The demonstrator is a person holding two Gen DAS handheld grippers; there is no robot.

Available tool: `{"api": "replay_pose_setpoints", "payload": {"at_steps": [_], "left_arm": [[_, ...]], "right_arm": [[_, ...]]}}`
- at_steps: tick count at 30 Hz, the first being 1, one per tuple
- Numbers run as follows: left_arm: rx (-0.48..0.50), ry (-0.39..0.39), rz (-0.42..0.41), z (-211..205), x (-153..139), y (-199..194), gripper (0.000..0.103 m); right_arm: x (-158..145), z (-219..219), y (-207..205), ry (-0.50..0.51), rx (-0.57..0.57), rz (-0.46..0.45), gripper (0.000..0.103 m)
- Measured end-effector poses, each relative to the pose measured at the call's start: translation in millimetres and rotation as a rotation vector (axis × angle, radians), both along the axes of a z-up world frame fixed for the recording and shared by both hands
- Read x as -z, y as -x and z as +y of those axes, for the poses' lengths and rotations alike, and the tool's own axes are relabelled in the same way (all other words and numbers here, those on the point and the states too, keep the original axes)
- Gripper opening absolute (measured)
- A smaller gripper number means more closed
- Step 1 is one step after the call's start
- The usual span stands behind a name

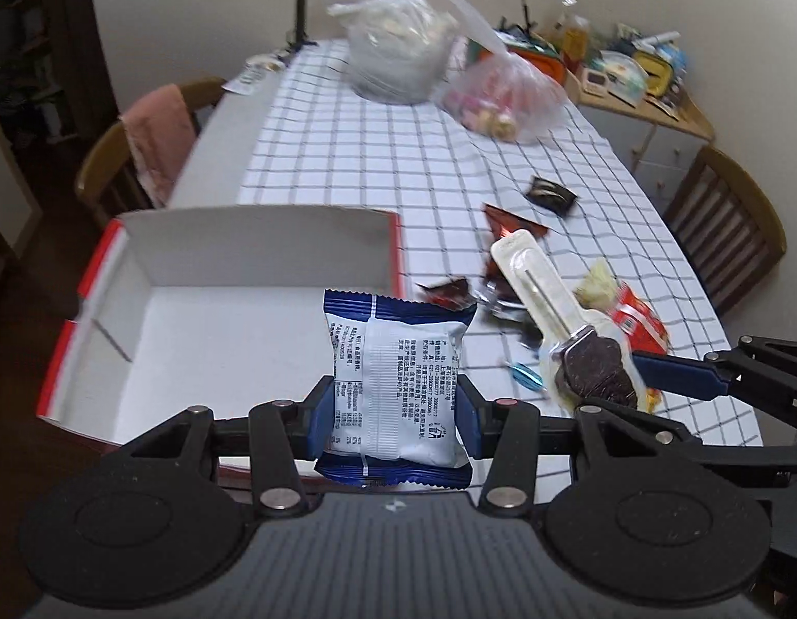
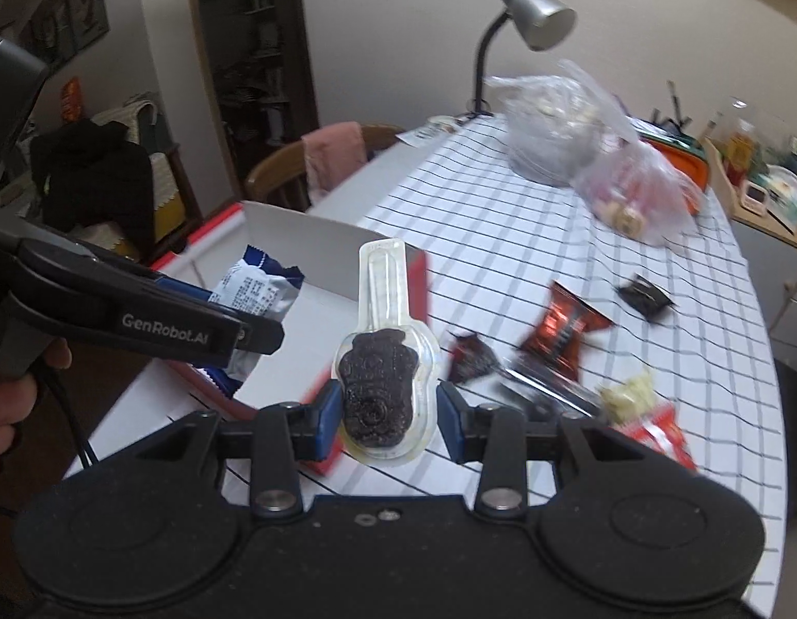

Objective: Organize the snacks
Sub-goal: 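Carry both items into the cardboard box and open both grippers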

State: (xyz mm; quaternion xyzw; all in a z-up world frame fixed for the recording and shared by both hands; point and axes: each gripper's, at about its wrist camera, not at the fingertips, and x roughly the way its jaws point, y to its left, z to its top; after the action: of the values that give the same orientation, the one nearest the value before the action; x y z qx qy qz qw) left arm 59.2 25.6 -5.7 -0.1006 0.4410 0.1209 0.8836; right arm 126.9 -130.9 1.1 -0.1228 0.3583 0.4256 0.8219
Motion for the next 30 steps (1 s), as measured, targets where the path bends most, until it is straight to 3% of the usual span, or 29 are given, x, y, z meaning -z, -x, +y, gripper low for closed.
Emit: {"api": "replay_pose_setpoints", "payload": {"at_steps": [14,22,30], "left_arm": [[-0.119,-0.049,0.045,101,7,24,0.047],[-0.141,-0.051,0.120,147,34,11,0.047],[-0.115,-0.069,0.191,163,66,-15,0.047]], "right_arm": [[28,98,3,0.051,-0.043,0.047,0.038],[59,140,-8,0.121,-0.034,0.088,0.038],[87,166,-17,0.184,-0.048,0.131,0.038]]}}
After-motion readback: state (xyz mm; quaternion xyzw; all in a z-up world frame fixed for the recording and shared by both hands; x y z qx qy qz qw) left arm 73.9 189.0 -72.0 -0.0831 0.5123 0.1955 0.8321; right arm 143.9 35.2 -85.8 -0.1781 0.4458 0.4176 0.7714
